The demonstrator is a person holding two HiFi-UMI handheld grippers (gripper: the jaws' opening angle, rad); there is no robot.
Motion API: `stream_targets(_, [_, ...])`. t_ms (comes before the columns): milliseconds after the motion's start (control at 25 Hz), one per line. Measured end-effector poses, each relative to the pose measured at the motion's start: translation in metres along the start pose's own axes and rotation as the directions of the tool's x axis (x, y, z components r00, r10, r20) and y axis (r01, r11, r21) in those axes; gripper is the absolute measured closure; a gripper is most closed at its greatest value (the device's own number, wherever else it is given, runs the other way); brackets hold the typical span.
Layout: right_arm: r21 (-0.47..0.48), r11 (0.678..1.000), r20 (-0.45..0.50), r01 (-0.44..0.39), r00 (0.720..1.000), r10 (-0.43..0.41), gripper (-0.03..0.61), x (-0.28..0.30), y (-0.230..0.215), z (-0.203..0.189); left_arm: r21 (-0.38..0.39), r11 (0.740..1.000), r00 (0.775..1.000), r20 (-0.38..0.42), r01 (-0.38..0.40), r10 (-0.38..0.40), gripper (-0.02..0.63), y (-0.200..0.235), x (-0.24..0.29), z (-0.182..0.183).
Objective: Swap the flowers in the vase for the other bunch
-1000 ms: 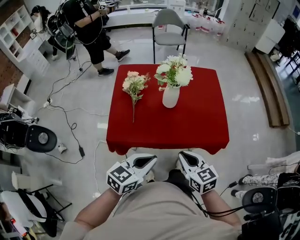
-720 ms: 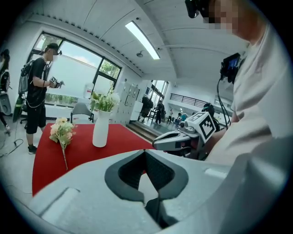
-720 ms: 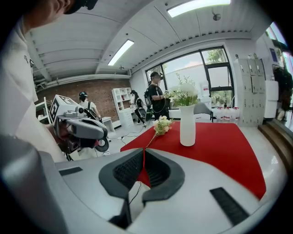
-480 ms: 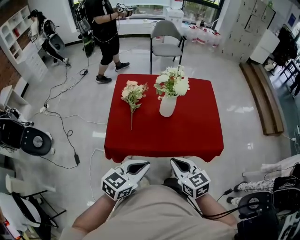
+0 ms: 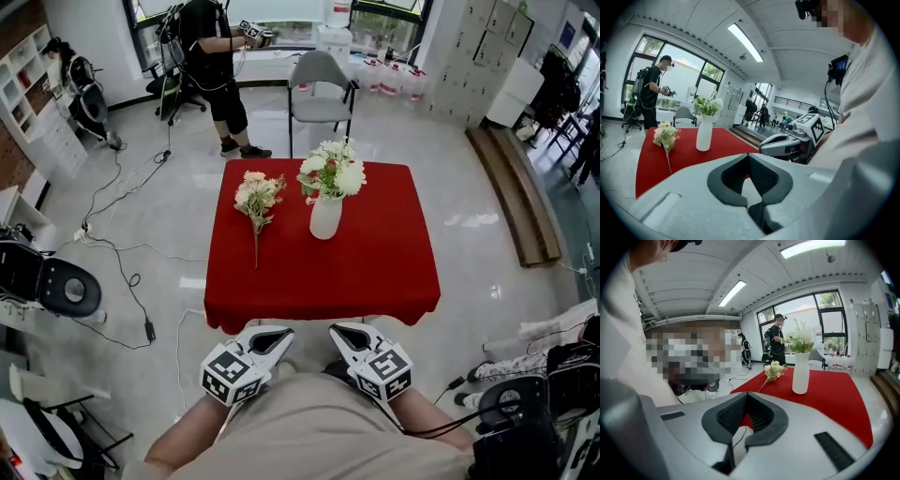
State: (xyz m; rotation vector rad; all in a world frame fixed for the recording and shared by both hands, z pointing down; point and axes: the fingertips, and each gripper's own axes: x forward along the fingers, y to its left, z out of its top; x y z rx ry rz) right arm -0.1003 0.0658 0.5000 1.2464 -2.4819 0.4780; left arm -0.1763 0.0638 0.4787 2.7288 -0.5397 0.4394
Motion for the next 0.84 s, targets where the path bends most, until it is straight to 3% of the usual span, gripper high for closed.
stream_targets(520, [-0.021, 1.000, 0.000, 0.021, 1.000, -0.021, 0.566, -0.003, 0.006, 0.002, 0.001, 1.000, 1.000, -0.014, 0.009, -0.009, 0.607, -0.001, -0.007, -0.008])
stream_targets(840, [-0.028, 0.999, -0.013, -0.023, 1.000, 0.022, 0.566, 0.009, 0.010, -0.006, -0.032, 0.999, 0.998, -0.060, -0.029, 0.027, 0.607, 0.006, -0.011, -0.031])
